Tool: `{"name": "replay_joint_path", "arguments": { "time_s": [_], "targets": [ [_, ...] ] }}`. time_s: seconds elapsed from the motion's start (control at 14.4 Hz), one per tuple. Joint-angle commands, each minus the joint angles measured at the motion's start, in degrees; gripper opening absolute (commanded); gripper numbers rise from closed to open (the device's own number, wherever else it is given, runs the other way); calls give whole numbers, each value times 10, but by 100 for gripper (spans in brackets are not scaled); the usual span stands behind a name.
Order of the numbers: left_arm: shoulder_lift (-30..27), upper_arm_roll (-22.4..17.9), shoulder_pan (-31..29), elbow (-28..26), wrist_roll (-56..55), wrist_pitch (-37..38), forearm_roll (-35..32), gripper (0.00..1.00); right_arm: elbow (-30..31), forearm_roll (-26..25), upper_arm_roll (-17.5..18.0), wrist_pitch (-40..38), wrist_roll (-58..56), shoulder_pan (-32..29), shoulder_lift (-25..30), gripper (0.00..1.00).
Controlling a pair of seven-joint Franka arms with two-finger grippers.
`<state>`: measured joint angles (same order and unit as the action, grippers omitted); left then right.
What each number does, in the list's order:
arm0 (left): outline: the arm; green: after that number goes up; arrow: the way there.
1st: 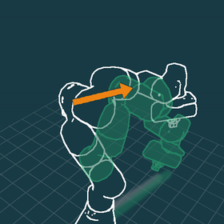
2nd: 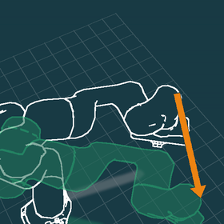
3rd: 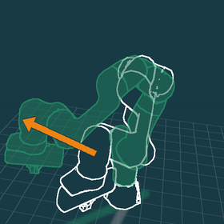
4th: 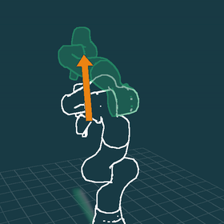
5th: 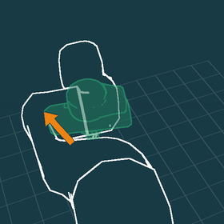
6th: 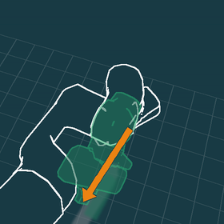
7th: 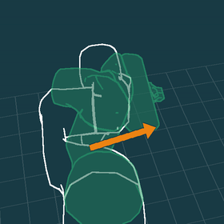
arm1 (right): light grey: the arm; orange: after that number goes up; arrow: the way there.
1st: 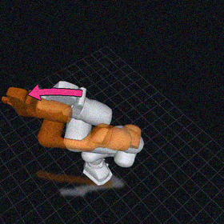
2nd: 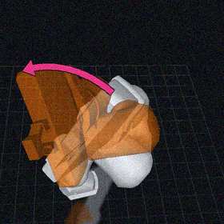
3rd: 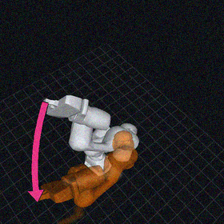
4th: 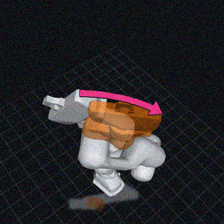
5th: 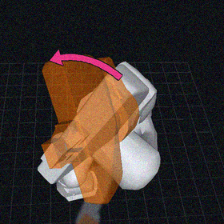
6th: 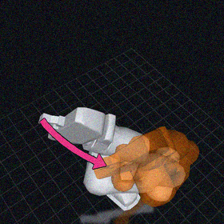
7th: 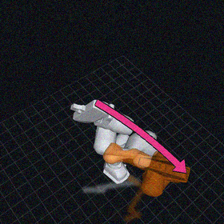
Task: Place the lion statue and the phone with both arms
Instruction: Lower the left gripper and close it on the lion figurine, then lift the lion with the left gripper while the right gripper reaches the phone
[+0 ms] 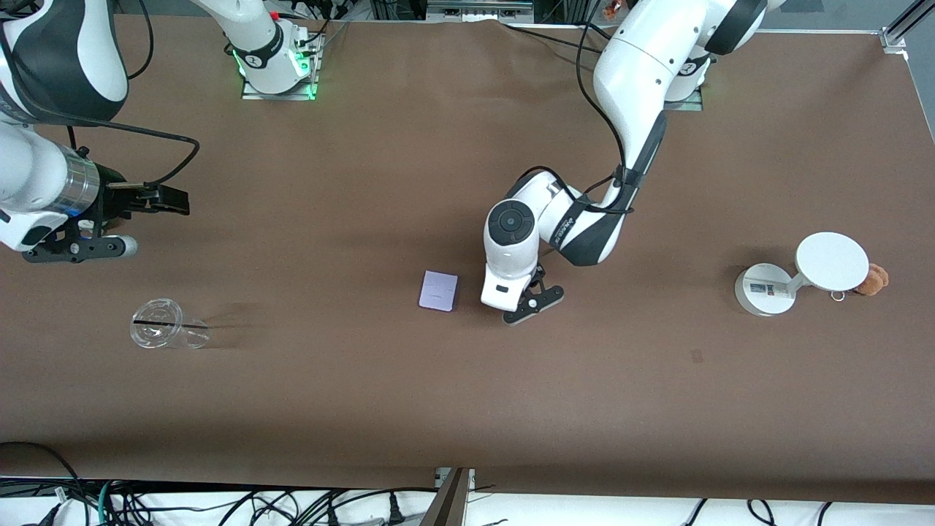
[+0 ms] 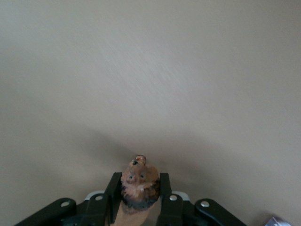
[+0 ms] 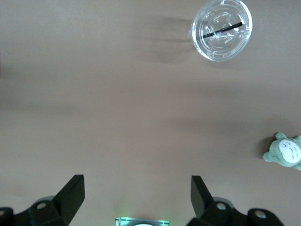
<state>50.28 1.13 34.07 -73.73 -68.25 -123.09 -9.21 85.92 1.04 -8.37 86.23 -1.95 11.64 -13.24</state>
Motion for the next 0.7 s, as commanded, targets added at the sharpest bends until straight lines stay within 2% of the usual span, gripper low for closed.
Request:
{"name": "replay_joint_path", "arguments": {
  "time_s": [0.0,0.14,0.28,0.49,0.63],
  "targets": [
    [-13,-11,-11,13,21,31,-22,18,-15,19,9,16,22,18,-8,100],
    [-23,-12,-38,13,50,43,-23,18,-16,17,10,32,69,53,-20,100],
    [-37,-14,-74,9,117,79,-23,18,-16,20,11,81,139,87,-42,100],
    [-68,-12,-145,-6,215,96,-23,18,-37,22,11,178,233,157,-111,100],
    [-90,-9,-202,-28,308,91,-23,18,-43,53,12,236,300,202,-156,100]
  ]
}}
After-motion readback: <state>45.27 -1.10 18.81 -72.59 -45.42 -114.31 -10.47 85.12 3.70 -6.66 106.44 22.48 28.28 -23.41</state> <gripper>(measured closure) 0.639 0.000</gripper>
